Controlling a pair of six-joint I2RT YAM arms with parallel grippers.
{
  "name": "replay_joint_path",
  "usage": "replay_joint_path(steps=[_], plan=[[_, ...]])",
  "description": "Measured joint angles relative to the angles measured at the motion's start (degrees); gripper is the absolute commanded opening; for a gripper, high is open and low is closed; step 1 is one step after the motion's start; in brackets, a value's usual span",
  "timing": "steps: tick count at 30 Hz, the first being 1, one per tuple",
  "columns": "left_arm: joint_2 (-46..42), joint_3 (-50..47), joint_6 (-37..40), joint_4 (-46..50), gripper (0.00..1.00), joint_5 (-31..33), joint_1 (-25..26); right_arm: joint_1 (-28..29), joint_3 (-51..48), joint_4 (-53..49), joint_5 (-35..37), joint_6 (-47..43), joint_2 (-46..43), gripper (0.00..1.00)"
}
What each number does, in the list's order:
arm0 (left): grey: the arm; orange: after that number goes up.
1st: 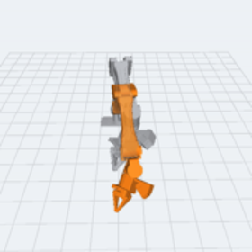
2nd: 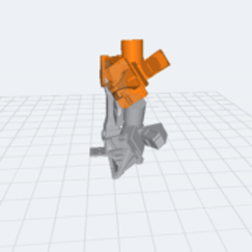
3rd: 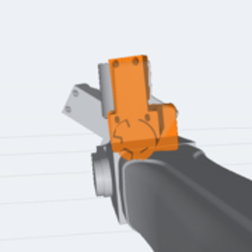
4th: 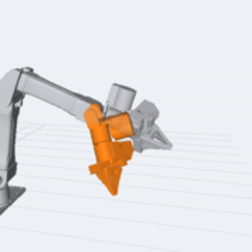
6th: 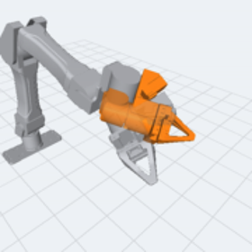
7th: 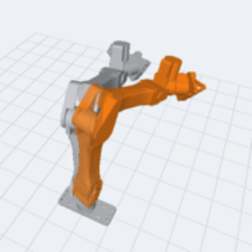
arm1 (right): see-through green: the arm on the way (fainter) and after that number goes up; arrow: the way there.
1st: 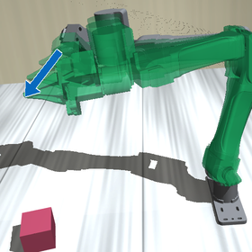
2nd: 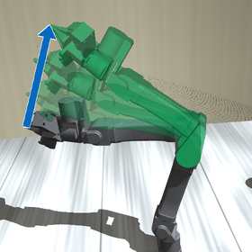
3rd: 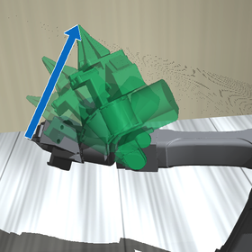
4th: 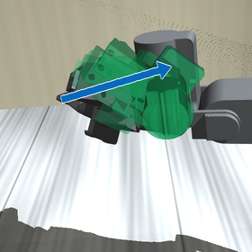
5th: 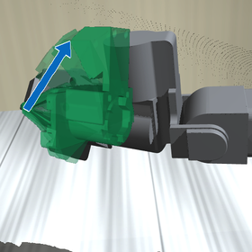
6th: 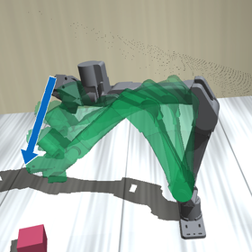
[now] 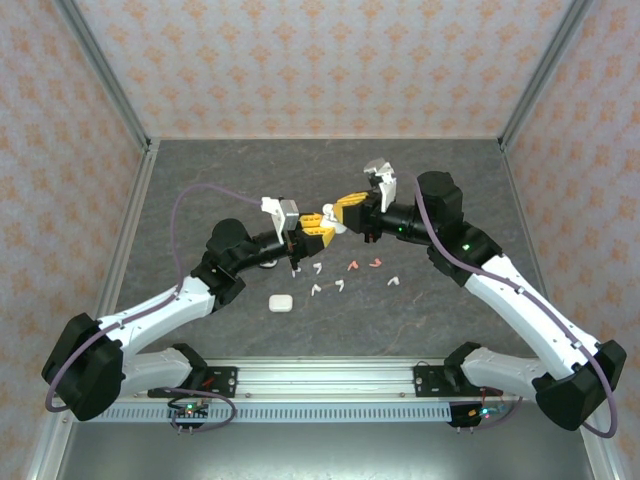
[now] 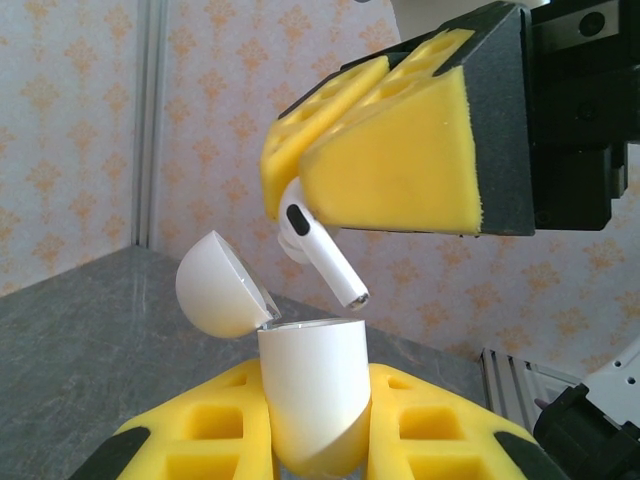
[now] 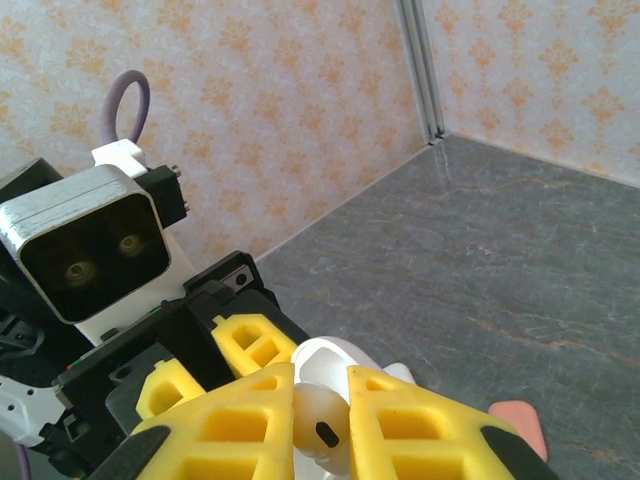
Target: Insert wireless bluetooth earbuds into charging case
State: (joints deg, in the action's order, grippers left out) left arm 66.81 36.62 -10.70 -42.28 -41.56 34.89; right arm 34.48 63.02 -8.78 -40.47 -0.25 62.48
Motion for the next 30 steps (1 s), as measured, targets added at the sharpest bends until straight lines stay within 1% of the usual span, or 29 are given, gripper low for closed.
replay_joint_path(steps=[9, 15, 23, 30], plan=[[0.0, 0.0, 0.0, 0.0, 0.0, 0.0, 0.0, 0.0, 0.0, 0.3, 2.0, 0.0, 0.0, 0.16], [0.0, 0.0, 0.0, 0.0, 0.0, 0.0, 0.0, 1.2, 0.2, 0.0, 2.1, -0.2, 0.7, 0.16], [0.0, 0.0, 0.0, 0.0, 0.0, 0.0, 0.0, 1.5, 0.8, -1.4, 1.8, -1.0, 1.4, 0.16], [-0.2, 0.0, 0.0, 0.0, 0.0, -0.4, 0.1, 1.5, 2.1, -3.5, -0.2, -1.4, 1.8, 0.17]])
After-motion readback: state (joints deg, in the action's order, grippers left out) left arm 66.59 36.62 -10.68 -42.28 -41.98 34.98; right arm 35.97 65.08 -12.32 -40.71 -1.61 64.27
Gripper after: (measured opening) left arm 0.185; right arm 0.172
